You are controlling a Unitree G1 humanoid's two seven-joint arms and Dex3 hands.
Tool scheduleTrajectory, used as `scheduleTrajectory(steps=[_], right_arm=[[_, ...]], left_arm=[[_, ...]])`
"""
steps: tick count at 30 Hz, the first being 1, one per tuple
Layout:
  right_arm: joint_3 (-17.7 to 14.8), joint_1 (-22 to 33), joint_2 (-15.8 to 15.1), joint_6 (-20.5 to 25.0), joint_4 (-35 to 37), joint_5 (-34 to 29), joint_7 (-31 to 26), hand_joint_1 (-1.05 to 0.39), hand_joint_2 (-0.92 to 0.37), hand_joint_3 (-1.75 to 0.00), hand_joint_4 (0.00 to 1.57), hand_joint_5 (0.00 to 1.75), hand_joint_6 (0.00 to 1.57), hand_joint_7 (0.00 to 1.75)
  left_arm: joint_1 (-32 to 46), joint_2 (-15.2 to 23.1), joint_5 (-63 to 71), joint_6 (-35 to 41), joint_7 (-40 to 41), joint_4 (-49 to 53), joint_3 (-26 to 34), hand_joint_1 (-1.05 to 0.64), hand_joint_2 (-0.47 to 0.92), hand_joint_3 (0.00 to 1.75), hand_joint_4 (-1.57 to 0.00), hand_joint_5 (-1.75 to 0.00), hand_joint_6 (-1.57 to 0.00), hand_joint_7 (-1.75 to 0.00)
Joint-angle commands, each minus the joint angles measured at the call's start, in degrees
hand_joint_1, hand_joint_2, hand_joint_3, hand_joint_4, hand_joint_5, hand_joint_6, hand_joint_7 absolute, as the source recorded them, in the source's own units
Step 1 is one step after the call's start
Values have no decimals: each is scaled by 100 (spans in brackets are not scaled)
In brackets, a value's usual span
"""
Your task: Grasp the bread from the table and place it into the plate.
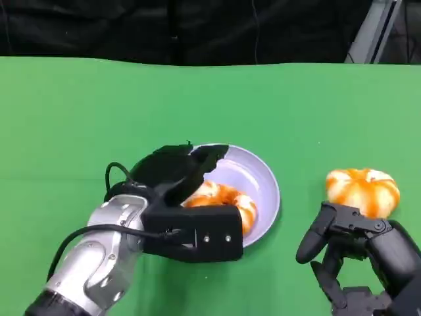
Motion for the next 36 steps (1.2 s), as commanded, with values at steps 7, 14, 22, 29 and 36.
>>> scheduleTrajectory(steps=[7, 14, 22, 29, 36], right_arm=[[-9, 51, -41, -36, -68, 25, -10, 5, -42, -119, 74, 162, 69, 139], [-29, 59, -42, -3, -100, 33, -11, 6, -42, -121, 75, 162, 70, 139], [-6, 25, 10, 53, -72, 45, -36, 6, -42, -119, 77, 162, 70, 138], [-26, -19, -24, 8, -46, 45, -11, 5, -44, -117, 76, 163, 69, 139], [-142, 14, -104, -44, -57, 99, 34, 6, -43, -119, 77, 164, 70, 139]], left_arm=[[631, 564, -471, -227, -39, -1150, 571, -72, 92, 25, -9, -5, -13, -5], [1746, 601, -1483, -980, 470, -2164, 1572, -42, 92, 23, -51, -34, -47, -20], [3243, 90, -2739, -2163, 1246, -2616, 2430, -22, 92, 25, -61, -94, -80, -32], [4014, -272, -3619, -3135, 1425, -2384, 2841, -9, 74, 69, -65, -128, -71, -95], [4545, -752, -3985, -3157, 1529, -2622, 2904, -1, 63, 94, -69, -142, -69, -127]])
